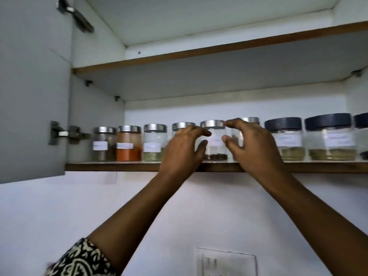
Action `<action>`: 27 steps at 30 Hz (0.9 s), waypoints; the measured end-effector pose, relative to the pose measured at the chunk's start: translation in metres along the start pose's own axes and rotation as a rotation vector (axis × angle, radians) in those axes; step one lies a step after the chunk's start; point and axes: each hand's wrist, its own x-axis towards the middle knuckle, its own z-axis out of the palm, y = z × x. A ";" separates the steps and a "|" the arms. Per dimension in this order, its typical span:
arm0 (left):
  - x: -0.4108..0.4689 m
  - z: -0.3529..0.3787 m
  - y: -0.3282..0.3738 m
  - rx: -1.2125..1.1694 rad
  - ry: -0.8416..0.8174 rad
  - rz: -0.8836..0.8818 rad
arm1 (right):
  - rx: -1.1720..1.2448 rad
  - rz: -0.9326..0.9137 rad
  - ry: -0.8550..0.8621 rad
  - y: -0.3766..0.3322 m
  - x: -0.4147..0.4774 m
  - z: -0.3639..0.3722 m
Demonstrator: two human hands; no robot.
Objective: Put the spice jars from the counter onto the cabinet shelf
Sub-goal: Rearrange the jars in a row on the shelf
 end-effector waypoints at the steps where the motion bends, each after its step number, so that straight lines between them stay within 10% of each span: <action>1: 0.004 -0.014 -0.020 0.023 0.007 -0.008 | 0.013 -0.011 -0.032 -0.015 0.007 0.016; 10: 0.048 -0.105 -0.170 0.319 -0.080 -0.170 | 0.100 -0.057 -0.249 -0.125 0.077 0.136; 20: 0.090 -0.132 -0.257 0.822 -0.822 -0.217 | -0.134 -0.154 -0.524 -0.172 0.132 0.209; 27: 0.092 -0.125 -0.294 0.763 -0.801 -0.116 | -0.361 -0.171 -0.573 -0.176 0.146 0.242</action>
